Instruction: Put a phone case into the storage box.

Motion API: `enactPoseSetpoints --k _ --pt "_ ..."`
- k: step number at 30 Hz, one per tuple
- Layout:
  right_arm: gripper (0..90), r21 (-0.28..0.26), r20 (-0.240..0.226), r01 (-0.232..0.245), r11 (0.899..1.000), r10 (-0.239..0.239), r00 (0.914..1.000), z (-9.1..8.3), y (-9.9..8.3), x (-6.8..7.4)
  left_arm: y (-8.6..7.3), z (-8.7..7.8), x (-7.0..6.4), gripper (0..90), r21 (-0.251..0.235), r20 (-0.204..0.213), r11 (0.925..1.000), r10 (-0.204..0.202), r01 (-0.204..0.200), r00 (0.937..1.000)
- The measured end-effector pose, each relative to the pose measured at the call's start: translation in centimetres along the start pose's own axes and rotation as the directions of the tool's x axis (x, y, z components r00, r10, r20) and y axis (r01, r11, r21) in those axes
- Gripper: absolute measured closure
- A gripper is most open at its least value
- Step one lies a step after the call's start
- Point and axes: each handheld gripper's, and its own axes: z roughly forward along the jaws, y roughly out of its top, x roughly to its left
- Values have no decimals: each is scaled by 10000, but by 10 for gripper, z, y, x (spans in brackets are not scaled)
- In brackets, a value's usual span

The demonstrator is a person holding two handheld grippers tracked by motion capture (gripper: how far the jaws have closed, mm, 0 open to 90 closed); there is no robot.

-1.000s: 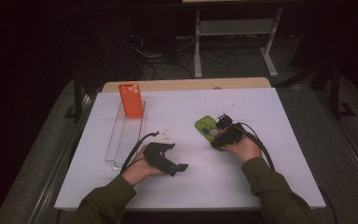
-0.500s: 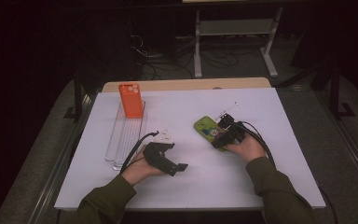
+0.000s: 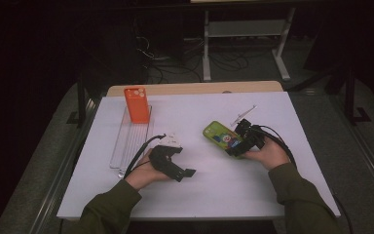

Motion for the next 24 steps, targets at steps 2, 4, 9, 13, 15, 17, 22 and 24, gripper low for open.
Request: enactPoseSetpoints --k 2,4,9,13,15,17,22,24 --pt "154 -103 -84 275 9996 -276 9996 -6 -1 0 3 -2 0 0 -72 29 9999 123 -123 9999" --pt "155 -147 -113 511 9986 -513 9986 -12 -1 2 7 -5 1 0 -64 78 9996 284 -284 9996" --pt "155 -326 -453 1184 9924 -1198 9918 -23 -3 3 20 -11 5 0 1 402 9974 713 -714 9966" --pt "154 -390 -496 1883 9813 -1902 9805 -29 -4 7 30 -16 8 0 10 564 9933 1149 -1152 9918" --pt "154 -385 -620 2079 9774 -2099 9757 -32 -4 10 33 -16 9 0 -15 738 9907 1359 -1362 9880" --pt "154 -404 -710 2326 9717 -2350 9694 -32 -5 13 36 -17 11 0 15 868 9882 1527 -1534 9845" --pt "154 -411 -986 2875 9569 -2902 9519 -32 -3 21 45 -18 13 0 256 1162 9769 2081 -2123 9712" --pt "154 -395 -1040 3141 9486 -3166 9429 -31 -2 25 48 -18 13 0 359 1263 9725 2238 -2300 9664"
